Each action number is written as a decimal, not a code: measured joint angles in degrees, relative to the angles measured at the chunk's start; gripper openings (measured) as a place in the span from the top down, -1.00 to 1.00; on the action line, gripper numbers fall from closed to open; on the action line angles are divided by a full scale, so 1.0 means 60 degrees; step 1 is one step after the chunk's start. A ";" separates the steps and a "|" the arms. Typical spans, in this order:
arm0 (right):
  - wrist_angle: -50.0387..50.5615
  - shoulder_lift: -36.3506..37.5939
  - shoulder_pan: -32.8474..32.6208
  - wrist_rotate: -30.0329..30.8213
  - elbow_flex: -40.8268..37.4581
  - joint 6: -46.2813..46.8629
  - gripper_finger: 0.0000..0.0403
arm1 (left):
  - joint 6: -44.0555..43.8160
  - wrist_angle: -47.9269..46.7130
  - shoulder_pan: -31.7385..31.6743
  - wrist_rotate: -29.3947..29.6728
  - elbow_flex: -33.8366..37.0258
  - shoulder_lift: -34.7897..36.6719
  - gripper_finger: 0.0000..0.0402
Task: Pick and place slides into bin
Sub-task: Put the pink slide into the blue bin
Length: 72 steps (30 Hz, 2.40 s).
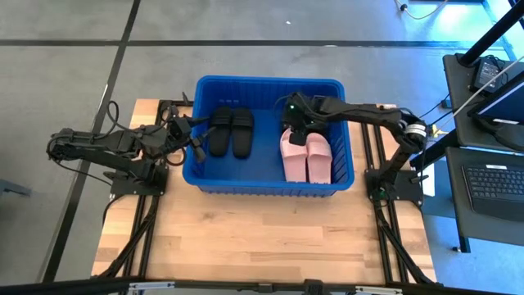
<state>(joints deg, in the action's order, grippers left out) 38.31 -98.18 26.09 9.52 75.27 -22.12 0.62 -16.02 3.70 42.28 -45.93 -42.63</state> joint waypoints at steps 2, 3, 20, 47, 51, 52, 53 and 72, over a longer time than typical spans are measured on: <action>-0.0089 -0.0133 0.0023 -0.0019 -0.0098 0.0129 0.34 | -0.0004 0.0001 0.0000 0.0000 0.0000 0.0000 0.15; -0.0076 -0.0207 0.0029 -0.0026 -0.0133 0.0130 0.35 | -0.0004 -0.0001 0.0000 0.0000 0.0000 0.0000 0.15; -0.0429 -0.0370 0.0130 0.0005 -0.0216 -0.0047 0.44 | -0.0001 -0.0003 0.0000 0.0000 0.0000 -0.0015 0.15; -0.0771 -0.0643 0.0262 0.0286 -0.0216 -0.0663 0.44 | -0.0007 -0.0090 0.0000 0.0004 0.0000 -0.0018 0.15; -0.0475 -0.0712 0.0262 0.0224 -0.0213 -0.0656 0.44 | -0.0018 -0.0204 0.0000 0.0004 0.0000 -0.0018 0.15; -0.0360 -0.0712 0.0266 0.0198 -0.0213 -0.0655 0.44 | -0.0022 -0.0207 0.0000 0.0000 0.0000 -0.0018 0.15; -0.0239 -0.0712 0.0269 0.0186 -0.0213 -0.0653 0.44 | -0.0025 -0.0213 0.0000 0.0000 0.0000 -0.0016 0.15; 0.0350 -0.0712 -0.0099 -0.0214 -0.0205 -0.0595 0.44 | -0.0007 -0.0254 0.0000 0.0000 0.0000 -0.0018 0.15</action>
<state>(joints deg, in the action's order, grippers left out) 40.41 -102.45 25.50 8.23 74.04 -25.69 0.58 -17.54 3.70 42.28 -45.93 -42.74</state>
